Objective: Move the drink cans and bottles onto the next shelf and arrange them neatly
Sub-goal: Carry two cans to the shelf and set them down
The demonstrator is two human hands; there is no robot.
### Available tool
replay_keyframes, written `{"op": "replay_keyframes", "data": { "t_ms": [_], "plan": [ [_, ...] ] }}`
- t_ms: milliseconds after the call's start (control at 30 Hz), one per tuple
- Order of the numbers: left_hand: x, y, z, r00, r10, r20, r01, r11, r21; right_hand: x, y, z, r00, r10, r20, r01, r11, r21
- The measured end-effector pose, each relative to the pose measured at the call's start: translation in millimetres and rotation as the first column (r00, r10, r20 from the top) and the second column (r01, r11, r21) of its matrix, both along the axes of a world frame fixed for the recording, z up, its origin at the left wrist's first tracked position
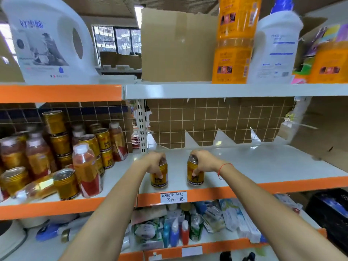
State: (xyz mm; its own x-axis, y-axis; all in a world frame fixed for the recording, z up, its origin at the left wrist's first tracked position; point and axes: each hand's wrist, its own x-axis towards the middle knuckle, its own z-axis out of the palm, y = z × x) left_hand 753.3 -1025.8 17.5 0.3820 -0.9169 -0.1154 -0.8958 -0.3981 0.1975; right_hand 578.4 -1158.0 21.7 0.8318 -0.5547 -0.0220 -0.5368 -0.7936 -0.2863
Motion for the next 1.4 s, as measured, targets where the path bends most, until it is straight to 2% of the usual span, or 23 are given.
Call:
{"op": "replay_keyframes", "data": {
  "t_ms": [200,333,567,700,833,933,1000,1167,1400],
  "plan": [
    [21.6,-26.9,-10.2,0.998,0.061,-0.003,-0.061,0.998,0.015,32.5,-34.8,-15.4,0.996,0.071,-0.055,-0.071,0.997,-0.001],
    [33.4,-45.0,-11.6,0.996,0.082,-0.02,-0.082,0.996,0.032,50.2,-50.7,-26.0,0.995,0.097,-0.015,-0.097,0.995,0.027],
    [38.8,-59.3,-24.7,0.995,0.099,-0.021,-0.099,0.995,-0.027,70.8,-67.7,-40.0,0.984,0.176,0.001,-0.175,0.981,0.078],
    [43.3,-60.3,-30.6,0.988,0.129,-0.083,-0.133,0.99,-0.053,73.2,-72.8,-42.5,0.978,0.209,-0.009,-0.207,0.974,0.096],
    [45.4,-57.2,-34.9,0.958,0.187,-0.219,-0.198,0.98,-0.033,65.2,-76.6,-48.3,0.986,0.15,0.072,-0.163,0.95,0.265],
    [47.4,-50.4,-42.3,0.935,0.213,-0.284,-0.232,0.972,-0.035,56.2,-80.4,-57.8,0.987,0.017,0.162,-0.088,0.891,0.445],
    [47.7,-46.0,-50.1,0.918,0.228,-0.324,-0.259,0.964,-0.054,50.7,-80.3,-67.5,0.982,-0.056,0.183,-0.046,0.861,0.507],
    [50.1,-37.7,-67.3,0.807,0.244,-0.538,-0.384,0.909,-0.163,47.5,-65.3,-91.2,0.968,-0.127,0.216,-0.001,0.86,0.511],
    [53.9,-35.2,-97.4,0.812,0.158,-0.562,-0.328,0.92,-0.214,56.2,-52.0,-111.8,0.926,-0.188,0.328,0.064,0.933,0.355]
  ]
}}
